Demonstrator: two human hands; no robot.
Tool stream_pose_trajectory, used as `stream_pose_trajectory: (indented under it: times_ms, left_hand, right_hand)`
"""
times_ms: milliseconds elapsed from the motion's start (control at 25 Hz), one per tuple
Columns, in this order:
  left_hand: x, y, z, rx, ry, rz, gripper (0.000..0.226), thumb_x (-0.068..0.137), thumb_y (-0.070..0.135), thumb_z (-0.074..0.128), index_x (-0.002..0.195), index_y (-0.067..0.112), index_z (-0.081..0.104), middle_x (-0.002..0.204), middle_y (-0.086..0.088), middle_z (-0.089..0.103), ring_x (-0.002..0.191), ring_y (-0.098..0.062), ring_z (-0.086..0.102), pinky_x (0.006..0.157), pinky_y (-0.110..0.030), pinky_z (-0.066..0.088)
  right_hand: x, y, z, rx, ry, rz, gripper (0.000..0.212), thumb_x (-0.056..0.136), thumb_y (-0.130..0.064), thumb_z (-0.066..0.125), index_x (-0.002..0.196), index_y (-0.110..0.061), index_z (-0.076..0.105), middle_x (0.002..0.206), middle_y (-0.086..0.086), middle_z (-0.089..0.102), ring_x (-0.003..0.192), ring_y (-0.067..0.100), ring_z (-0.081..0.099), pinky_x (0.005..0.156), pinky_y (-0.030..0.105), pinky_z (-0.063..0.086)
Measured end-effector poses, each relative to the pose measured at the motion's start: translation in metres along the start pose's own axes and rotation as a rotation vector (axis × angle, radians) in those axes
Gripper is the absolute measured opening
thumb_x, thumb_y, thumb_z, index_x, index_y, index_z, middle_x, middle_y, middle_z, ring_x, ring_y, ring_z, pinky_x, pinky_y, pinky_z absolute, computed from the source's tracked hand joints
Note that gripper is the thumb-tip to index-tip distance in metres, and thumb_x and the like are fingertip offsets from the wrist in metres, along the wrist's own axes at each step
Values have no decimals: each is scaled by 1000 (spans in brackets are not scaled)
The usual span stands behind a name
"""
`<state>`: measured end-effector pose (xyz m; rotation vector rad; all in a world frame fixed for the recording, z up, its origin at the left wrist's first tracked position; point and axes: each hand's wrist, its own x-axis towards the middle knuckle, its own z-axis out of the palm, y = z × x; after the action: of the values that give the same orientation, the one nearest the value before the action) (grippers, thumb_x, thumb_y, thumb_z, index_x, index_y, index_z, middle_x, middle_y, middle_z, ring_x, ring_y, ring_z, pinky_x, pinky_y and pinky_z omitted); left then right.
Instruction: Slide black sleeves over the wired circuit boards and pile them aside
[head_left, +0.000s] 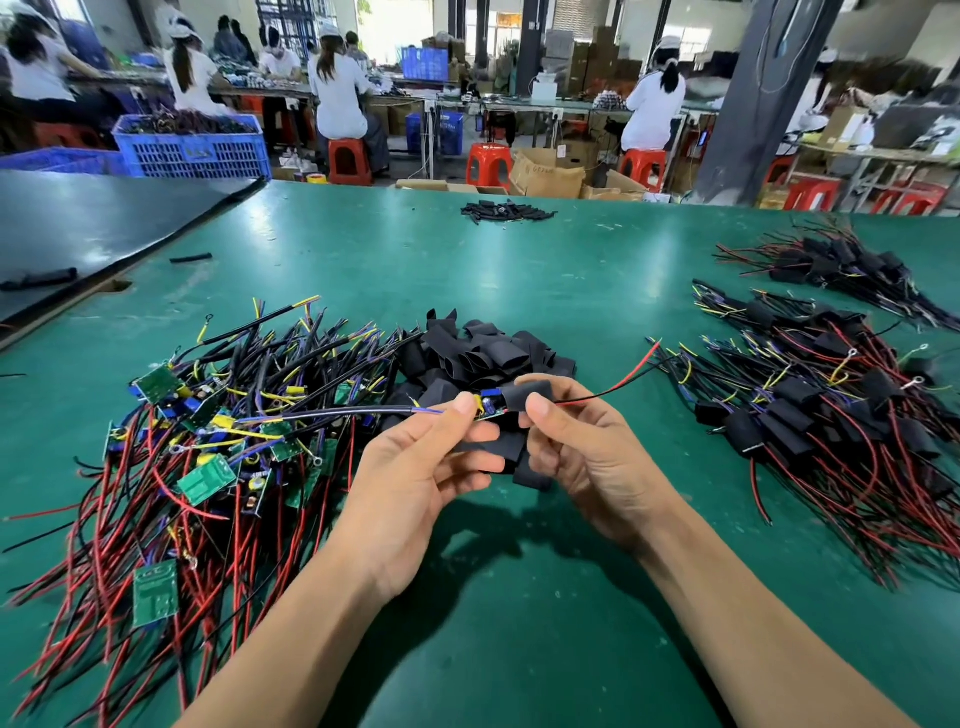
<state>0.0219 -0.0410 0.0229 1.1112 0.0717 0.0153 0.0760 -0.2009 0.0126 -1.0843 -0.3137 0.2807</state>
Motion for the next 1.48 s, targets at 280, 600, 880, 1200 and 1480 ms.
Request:
stream_pose_trajectory:
  times_ms: [280,600,880,1200,1480]
  left_hand:
    - [0,-1,1,35,35,39,31,68,50,75,71,20,73,85,-9,73,62,-17,65,58,-23,52]
    - [0,-3,0,4,22,4,27,71,49,74,74,22,76,86,-8,73,62,-16,65,57,-23,51]
    - [0,-2,-2,40,40,28,31,69,50,74,74,20,73,87,-7,74,62,-15,64,57,-22,50]
    - [2,-3,-2,55,38,26,34,72,52,69,78,19,77,86,-5,74,61,-14,62,56,-22,50]
    - [3,-5,-3,85,100,44,39,76,50,66,84,12,71,82,-5,71,58,-14,59,60,-26,47]
  right_hand:
    - [-1,0,8,42,44,-1,31,62,-30,87,91,-25,77,77,-3,62,47,6,42,50,15,38]
    - [-3,1,15,19,77,-32,32,63,-32,83,93,-25,76,77,-5,64,48,7,39,49,15,35]
    - [-6,2,18,-147,134,-54,24,74,-28,78,94,-19,70,77,-2,70,48,9,42,47,17,36]
    - [-9,2,23,-252,113,-107,11,81,-24,77,89,-25,69,75,2,68,47,12,48,48,18,37]
    - [-9,4,28,-304,136,-51,39,88,-53,53,101,-20,70,96,4,77,47,14,55,55,27,39]
